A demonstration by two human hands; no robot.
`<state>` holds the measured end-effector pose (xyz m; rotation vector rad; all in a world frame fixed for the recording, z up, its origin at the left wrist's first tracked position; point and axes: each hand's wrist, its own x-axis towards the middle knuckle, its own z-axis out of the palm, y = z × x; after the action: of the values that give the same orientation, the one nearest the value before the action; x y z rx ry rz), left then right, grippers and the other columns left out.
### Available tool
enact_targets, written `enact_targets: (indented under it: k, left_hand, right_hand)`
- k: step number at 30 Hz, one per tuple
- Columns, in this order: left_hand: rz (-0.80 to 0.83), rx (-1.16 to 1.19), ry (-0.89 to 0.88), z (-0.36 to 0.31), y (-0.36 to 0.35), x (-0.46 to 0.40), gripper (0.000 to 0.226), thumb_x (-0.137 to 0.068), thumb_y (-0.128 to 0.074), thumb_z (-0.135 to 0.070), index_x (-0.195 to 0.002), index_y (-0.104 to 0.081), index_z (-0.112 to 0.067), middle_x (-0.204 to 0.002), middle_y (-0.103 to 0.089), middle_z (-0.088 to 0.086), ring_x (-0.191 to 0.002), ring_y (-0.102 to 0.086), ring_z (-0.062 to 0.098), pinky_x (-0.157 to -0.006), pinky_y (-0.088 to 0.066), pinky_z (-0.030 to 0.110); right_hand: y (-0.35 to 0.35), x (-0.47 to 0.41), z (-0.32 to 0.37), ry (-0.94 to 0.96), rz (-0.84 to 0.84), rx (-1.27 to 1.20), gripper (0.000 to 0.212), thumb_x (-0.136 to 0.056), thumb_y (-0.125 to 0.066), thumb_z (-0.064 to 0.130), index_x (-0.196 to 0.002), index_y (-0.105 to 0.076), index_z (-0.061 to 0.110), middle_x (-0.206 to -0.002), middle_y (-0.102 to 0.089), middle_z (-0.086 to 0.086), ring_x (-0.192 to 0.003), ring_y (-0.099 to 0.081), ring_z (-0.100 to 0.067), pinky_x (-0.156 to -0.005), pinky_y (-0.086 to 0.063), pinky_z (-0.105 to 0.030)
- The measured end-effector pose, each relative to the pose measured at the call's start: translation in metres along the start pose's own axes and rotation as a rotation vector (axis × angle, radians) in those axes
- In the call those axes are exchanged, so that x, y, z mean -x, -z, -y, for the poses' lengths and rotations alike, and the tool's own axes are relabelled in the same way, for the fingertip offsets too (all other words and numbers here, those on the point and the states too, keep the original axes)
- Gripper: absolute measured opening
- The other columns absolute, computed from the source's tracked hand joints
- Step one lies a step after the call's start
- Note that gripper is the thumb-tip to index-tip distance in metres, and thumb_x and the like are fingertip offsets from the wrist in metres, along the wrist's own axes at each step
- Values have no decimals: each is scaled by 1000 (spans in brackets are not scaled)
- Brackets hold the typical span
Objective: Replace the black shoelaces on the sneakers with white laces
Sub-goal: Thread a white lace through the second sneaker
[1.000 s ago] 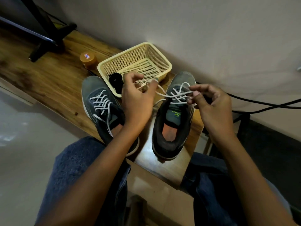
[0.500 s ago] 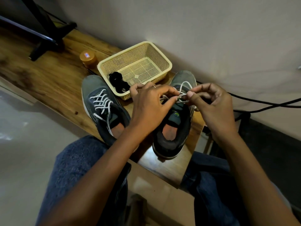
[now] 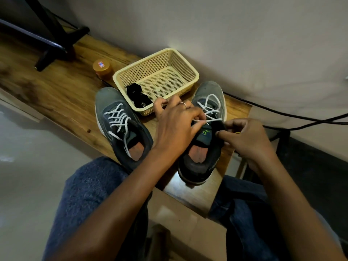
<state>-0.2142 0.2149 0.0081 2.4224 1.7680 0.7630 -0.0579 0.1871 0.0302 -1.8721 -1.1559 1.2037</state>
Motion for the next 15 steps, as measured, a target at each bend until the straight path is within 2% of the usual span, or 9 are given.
enact_targets:
  k: [2,4,10,15]
  left_hand:
    - [1,23,5,-2,0,1,9,-79,-71,-44,-81,-70,-36,-83,-64,-15,-94,-53,14,-83,-16,35]
    - [-2,57,19,-5,-3,2,9,-78,-71,-44,-81,-70,-35,-83,-64,-15,-95,-53,14,-81,-14,32]
    - [8,149,105,-10,-13,5,12,-81,-67,-48,-82,-69,-37,-88,-61,-16,-99,-46,14,-80,-12,30]
    - [-12,127,127,-11,-19,6,10,-81,-67,-48,-80,-68,-37,-89,-61,-17,-100,-41,11,-80,-11,30]
  right_hand:
    - [2,-2,-2,-65,13,-127,15,-81,-68,-2,-86,-71,11,-77,-70,-5,-64,-65,-7,-53,-53,-15]
    - [4,-4,-4,-120,12,-224,16,-80,-68,-6,-88,-70,8,-82,-70,-10,-69,-66,-14,-59,-56,-20]
    - [7,-5,-7,-222,72,-390,22,-82,-66,-6,-103,-66,-2,-91,-69,-16,-67,-66,-18,-50,-54,-18]
    - [4,-4,-6,-220,108,-396,20,-81,-67,-6,-101,-66,-2,-88,-69,-14,-71,-66,-17,-54,-54,-19]
